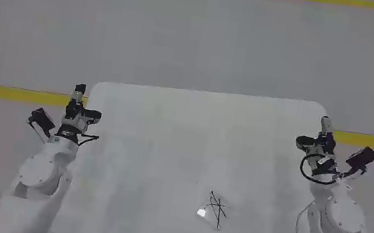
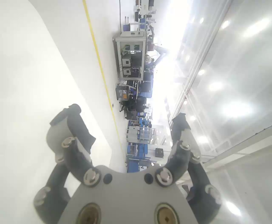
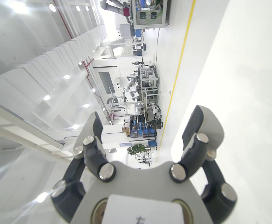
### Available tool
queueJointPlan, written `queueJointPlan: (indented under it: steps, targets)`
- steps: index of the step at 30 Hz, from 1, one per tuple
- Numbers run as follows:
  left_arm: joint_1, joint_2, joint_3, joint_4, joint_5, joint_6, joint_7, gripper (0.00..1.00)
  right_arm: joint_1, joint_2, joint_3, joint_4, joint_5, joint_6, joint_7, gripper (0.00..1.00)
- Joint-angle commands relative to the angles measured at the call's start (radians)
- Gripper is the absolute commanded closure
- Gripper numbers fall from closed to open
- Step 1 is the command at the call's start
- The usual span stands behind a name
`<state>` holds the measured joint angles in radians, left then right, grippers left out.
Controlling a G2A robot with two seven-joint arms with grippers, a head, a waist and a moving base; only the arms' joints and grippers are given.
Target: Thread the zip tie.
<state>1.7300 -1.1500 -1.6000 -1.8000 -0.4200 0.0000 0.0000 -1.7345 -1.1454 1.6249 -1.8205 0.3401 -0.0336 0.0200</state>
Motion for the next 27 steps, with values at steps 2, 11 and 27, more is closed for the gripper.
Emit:
queueJointPlan:
  steps: [2,11,27]
  targets:
    - [0.000,0.000,0.000,0.000,0.000,0.000,0.000,0.00,-0.013,0.007,0.026,-0.015,-0.122,-0.005,0.050,0.00]
    - [0.000,0.000,0.000,0.000,0.000,0.000,0.000,0.00,-0.044,0.014,0.019,-0.025,-0.308,-0.006,0.096,0.00]
    - [0.000,0.000,0.000,0.000,0.000,0.000,0.000,0.00,-0.028,0.035,-0.037,-0.078,-0.824,0.017,0.254,0.00]
